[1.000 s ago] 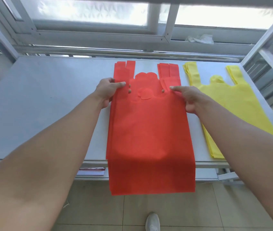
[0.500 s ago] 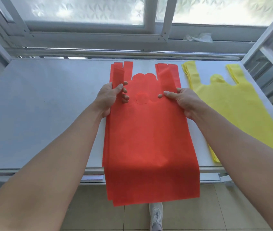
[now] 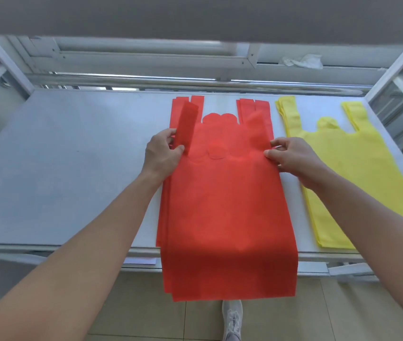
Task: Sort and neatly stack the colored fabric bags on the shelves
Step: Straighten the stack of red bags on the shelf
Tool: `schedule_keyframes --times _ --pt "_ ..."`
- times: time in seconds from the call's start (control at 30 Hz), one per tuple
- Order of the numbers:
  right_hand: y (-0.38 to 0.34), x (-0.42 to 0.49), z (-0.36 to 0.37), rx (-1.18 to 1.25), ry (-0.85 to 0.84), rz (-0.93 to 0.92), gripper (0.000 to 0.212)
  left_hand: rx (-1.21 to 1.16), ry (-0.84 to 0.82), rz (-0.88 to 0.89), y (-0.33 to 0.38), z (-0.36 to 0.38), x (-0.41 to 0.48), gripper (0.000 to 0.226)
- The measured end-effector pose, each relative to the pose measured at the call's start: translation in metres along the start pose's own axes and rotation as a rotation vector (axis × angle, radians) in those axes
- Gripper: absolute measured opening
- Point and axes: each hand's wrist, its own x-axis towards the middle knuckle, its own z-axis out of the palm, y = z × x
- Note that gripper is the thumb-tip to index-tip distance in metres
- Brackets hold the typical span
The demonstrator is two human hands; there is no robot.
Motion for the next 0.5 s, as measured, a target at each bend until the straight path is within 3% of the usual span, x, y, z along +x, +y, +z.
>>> schedule_keyframes --times 0.13,0.23,0.37,0.5 --pt "-0.012 -0.001 -0.012 0.156 0.006 -0.038 0.015 -0.123 0.016 -0.006 0.012 -0.003 0.012 0.037" --pt "-0.027 0.016 -0.018 0.143 0.051 -0.042 0.014 -0.133 0.034 0.009 0.028 0.003 0.044 0.040" --pt "-0.036 0.052 -0.018 0.057 0.167 0.021 0.012 -0.024 0.006 -0.019 0.044 0.022 0.092 0.037" --pt "-0.023 0.071 -0.010 -0.190 0.234 0.028 0.007 0.195 -0.012 -0.084 0.028 0.043 0.113 0.047"
